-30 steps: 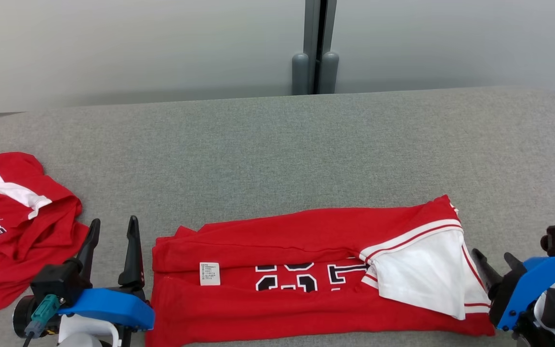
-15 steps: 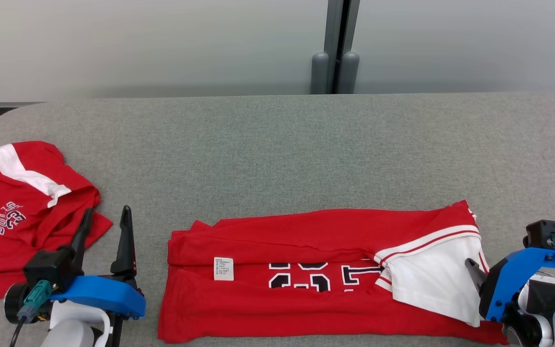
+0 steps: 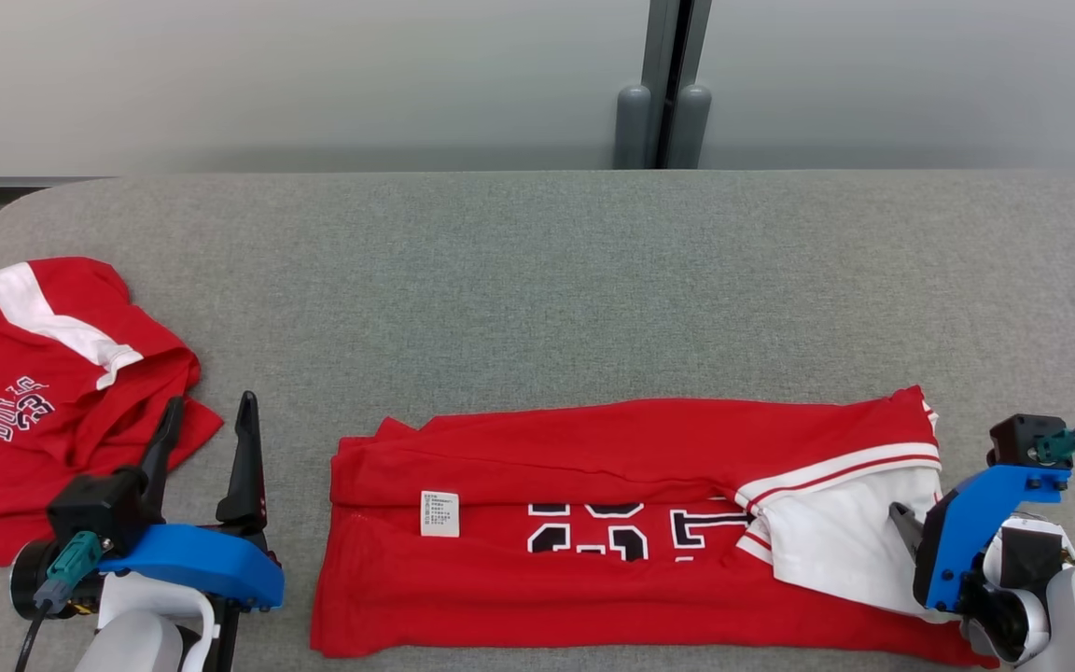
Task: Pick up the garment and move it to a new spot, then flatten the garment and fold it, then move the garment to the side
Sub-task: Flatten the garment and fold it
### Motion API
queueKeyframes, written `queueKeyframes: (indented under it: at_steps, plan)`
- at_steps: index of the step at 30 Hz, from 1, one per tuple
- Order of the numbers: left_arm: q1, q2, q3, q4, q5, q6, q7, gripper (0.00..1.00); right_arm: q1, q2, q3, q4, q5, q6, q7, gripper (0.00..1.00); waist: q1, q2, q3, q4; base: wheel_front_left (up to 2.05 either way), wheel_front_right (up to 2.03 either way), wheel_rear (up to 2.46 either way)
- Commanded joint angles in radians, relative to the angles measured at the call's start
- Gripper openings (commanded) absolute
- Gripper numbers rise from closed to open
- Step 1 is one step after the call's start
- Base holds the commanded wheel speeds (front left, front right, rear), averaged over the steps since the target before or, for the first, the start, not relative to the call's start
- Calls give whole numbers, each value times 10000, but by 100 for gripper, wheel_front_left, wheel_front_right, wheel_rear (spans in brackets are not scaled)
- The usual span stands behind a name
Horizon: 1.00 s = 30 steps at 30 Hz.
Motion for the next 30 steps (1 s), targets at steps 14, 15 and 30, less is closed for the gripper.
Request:
queueKeyframes:
  at_steps: [14,15,30]
  plan:
    - [411,101,64,-365,-149,339,35,100,831,-1003,-920,-2199,478,6,-169,0,0,0,-185,-446,0,0,0]
    - [465,100,57,-397,-160,337,31,100,956,-1067,-1079,-2467,389,7,-77,0,0,0,-221,-470,0,0,0]
    - [1034,290,-10,-782,-238,524,190,100,2146,-618,-780,-4885,73,9,614,0,0,0,-727,-571,0,0,0]
